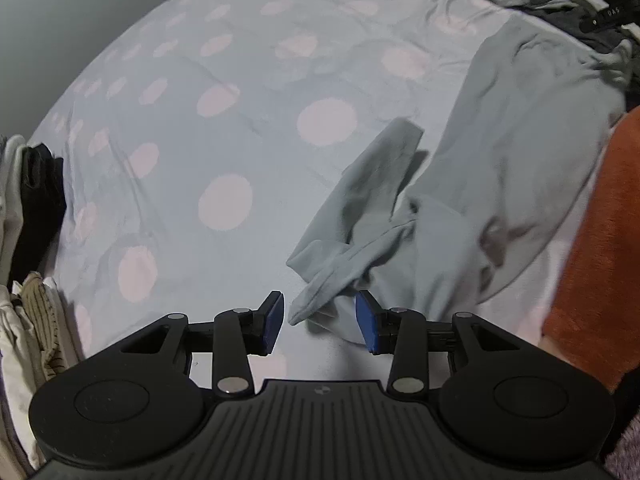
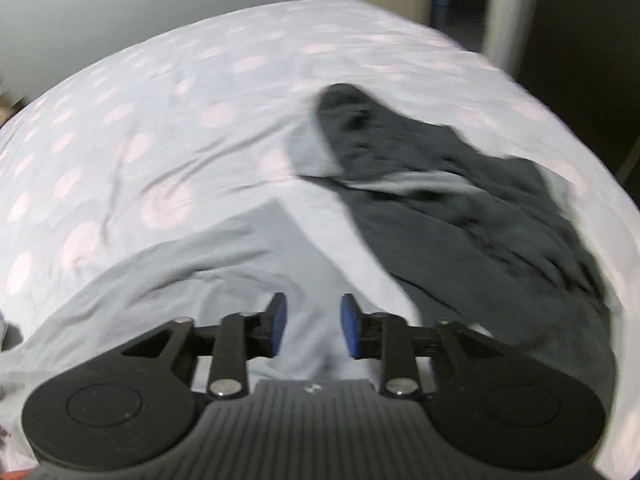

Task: Fold clothes

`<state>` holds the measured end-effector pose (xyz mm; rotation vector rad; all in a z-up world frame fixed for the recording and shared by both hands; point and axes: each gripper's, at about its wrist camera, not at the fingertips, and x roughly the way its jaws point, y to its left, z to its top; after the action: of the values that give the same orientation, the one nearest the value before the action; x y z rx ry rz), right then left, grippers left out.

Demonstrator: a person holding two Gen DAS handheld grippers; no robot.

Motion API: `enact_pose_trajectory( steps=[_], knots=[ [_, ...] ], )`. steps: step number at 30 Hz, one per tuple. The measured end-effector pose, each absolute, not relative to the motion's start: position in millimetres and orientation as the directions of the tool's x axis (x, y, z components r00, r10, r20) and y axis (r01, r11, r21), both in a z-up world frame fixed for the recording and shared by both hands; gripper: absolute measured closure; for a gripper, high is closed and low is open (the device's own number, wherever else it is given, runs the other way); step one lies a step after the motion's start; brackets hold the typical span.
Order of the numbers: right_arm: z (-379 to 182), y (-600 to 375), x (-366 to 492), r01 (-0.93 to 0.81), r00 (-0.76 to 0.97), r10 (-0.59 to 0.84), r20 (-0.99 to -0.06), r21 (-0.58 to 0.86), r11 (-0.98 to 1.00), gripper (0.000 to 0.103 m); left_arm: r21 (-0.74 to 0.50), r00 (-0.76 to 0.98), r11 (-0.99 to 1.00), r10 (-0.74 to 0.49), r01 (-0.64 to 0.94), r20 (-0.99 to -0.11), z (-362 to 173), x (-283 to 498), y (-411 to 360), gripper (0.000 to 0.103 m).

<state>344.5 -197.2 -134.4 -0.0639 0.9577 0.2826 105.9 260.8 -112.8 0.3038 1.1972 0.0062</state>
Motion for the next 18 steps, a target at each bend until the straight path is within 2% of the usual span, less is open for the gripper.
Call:
enact_pose_trajectory(
  steps=[5, 13, 15, 17, 18],
  knots=[
    [-156.2, -169.5, 388.0, -0.317, 0.49, 0.248, -0.836, 0.094, 0.944, 0.051, 0.182, 0.329, 0.977, 0.136, 0.113, -0.934, -130.5, 118.1, 268.3, 0.057],
    [-198.8, -144.1, 448.3, -0.285, 0.461, 0.213, -0.861, 0.084, 0.955, 0.046, 0.146, 0.314, 0.988, 0.122, 0.054, -0.941, -140.3, 127.2, 267.0, 0.08],
    [-202.7, -141.2, 450.1, -0.284, 0.468, 0.216, -0.857, 0.085, 0.955, 0.051, 0.13, 0.308, 0.991, 0.121, 0.01, -0.944, -140.0, 128.8, 269.9, 0.091],
    [-200.9, -137.5, 443.4, -0.31, 0.483, 0.22, -0.848, 0.07, 0.948, 0.076, 0.135, 0.33, 0.991, 0.133, -0.017, -0.935, -134.4, 127.0, 270.6, 0.094],
    [-198.9, -135.2, 438.7, -0.327, 0.491, 0.216, -0.844, 0.052, 0.944, 0.08, 0.14, 0.345, 0.99, 0.14, -0.024, -0.928, -130.4, 125.4, 270.5, 0.094]
  ],
)
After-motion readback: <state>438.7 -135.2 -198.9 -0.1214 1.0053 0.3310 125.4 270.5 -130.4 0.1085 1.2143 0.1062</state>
